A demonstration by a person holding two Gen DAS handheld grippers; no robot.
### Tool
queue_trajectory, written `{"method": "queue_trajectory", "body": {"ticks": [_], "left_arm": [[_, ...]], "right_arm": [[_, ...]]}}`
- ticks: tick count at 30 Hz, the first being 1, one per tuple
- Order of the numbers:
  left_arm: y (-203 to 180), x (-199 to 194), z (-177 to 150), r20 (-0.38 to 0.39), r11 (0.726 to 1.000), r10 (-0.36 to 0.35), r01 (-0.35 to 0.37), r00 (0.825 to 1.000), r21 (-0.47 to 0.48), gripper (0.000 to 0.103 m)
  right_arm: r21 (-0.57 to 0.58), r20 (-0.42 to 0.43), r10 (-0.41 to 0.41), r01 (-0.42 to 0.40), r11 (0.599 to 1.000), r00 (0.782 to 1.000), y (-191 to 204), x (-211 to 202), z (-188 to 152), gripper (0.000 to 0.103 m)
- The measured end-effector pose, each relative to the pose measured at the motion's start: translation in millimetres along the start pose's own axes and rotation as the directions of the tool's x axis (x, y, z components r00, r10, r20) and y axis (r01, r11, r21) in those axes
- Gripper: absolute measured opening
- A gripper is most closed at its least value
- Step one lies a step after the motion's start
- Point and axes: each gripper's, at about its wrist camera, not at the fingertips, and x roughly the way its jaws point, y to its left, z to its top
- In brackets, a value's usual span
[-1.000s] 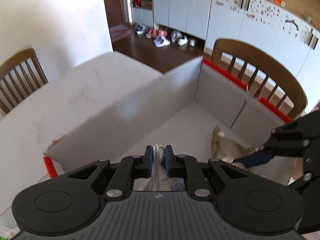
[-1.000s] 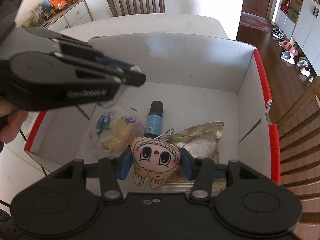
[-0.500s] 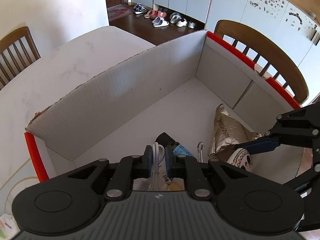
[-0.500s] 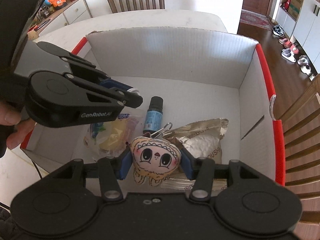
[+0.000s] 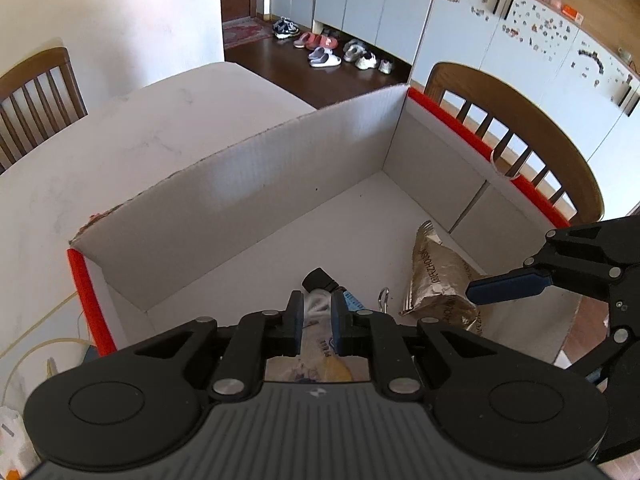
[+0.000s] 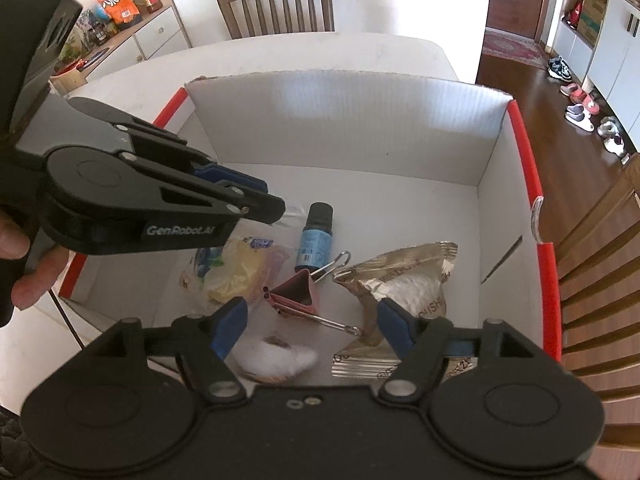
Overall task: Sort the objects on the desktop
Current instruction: 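Open the right tool to drop the plush while the left tool releases the cable, then withdraw both tools from the shoebox back toward the remaining table items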
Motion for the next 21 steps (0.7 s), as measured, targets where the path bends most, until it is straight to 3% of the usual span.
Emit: {"method": "queue_trajectory", "body": {"ticks": [9, 12, 13, 14, 21], "left_arm": [[-1, -19, -3, 0.049, 1.0, -0.004, 0.006, 0.999, -0.028, 0.016], [-1, -26, -6, 0.07, 1.0, 0.003, 0.0, 0.998, -0.031, 0.044], [0, -29, -7, 0.079, 0.999, 0.008, -0.005, 0.997, -0.032, 0.063], [-1, -33, -8, 0.092, 0.999, 0.009, -0.006, 0.996, -0.032, 0.072], [4, -51, -18, 0.135, 0.998, -0.006, 0.013, 0.991, -0.054, 0.073]], "right_arm": [[-0.015, 0.034, 0.01, -0.01, 1.0, 0.999, 6, -13, -1, 0.076], [-0.013, 0.043, 0.013, -0.012, 1.0, 0.999, 8, -17, -2, 0.077], [-0.012, 0.044, 0.013, -0.013, 1.0, 0.999, 8, -17, -2, 0.077], [-0.009, 0.046, 0.013, -0.013, 1.0, 0.999, 8, -18, -3, 0.077], [0.014, 0.067, 0.022, -0.023, 1.0, 0.998, 7, -25, -7, 0.082]]}}
